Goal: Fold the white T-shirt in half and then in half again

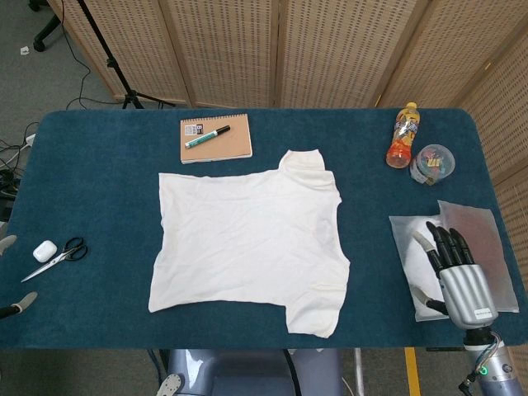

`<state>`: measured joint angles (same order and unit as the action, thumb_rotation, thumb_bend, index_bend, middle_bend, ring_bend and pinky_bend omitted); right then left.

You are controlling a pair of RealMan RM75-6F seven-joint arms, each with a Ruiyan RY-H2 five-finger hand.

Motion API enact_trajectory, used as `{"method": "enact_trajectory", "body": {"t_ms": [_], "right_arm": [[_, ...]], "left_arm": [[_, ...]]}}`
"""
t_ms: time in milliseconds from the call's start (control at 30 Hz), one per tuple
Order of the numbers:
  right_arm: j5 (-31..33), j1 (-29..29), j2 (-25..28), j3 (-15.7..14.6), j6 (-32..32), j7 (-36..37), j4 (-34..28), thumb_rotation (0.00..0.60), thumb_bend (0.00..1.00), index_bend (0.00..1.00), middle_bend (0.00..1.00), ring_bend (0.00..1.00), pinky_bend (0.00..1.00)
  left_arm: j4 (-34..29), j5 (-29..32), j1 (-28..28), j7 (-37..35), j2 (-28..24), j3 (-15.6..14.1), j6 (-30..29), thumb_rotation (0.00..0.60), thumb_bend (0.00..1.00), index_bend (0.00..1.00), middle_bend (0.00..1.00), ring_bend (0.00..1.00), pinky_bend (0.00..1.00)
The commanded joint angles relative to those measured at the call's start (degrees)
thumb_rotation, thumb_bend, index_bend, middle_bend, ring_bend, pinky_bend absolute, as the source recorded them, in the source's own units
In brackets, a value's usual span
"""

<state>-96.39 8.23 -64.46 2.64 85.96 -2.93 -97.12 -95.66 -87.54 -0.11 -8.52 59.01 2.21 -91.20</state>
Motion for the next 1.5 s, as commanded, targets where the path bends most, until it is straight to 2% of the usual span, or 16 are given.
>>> {"method": "enact_trajectory", "body": {"t_ms": [33, 200, 333, 433, 633, 833, 1500], "right_arm": [[-8.7, 3.3, -1.3, -3.5, -2.6, 4.3, 4.0, 0.6, 0.0, 0.26, 0.0, 0.0, 0.0], [-17.7, 6.3, -7.7, -6.5, -2.5, 7.2, 12.7, 0.6, 0.0, 0.32, 0.03, 0.0, 0.0], [-21.5, 8.3, -12.2, -8.1, -3.7, 7.2, 17.8, 0.6, 0.0, 0.34, 0.04, 0.0, 0.0], [-22.7, 9.4, -14.8, -8.9, -6.0, 4.5, 20.3, 0.6, 0.0, 0.36, 0.04, 0.0, 0.0], [-21.6, 11.0, -19.0, -9.3, -9.0, 3.6, 22.7, 0.6, 0.0, 0.38, 0.05, 0.0, 0.0], [-20.2, 12.0, -20.7, -8.9, -9.7, 2.3, 23.5, 0.6, 0.05, 0.38, 0.06, 0.0, 0.0], [-19.5, 13.9, -21.7, -11.6, -11.9, -2.5, 24.9, 0.6, 0.05, 0.38, 0.06, 0.0, 0.0]], "left_arm": [[-0.1, 0.0, -0.1, -0.7, -0.2, 0.1, 0.1, 0.6, 0.0, 0.0, 0.0, 0.0, 0.0], [0.1, 0.9, -0.2, -1.2, -0.2, 0.4, 0.6, 0.6, 0.0, 0.0, 0.0, 0.0, 0.0], [0.3, 2.0, -0.4, -1.2, -0.2, 0.6, 1.4, 0.6, 0.0, 0.0, 0.0, 0.0, 0.0], [0.3, 2.4, -0.5, -1.0, -0.1, 0.8, 1.6, 0.6, 0.0, 0.0, 0.0, 0.0, 0.0], [0.6, 3.2, -0.6, -0.7, 0.2, 1.0, 2.2, 0.6, 0.0, 0.0, 0.0, 0.0, 0.0], [0.7, 3.7, -0.7, -0.3, 0.4, 1.1, 2.7, 0.6, 0.0, 0.0, 0.0, 0.0, 0.0], [0.4, 3.9, -0.9, 0.6, 0.6, 1.0, 3.4, 0.6, 0.0, 0.0, 0.0, 0.0, 0.0]]}}
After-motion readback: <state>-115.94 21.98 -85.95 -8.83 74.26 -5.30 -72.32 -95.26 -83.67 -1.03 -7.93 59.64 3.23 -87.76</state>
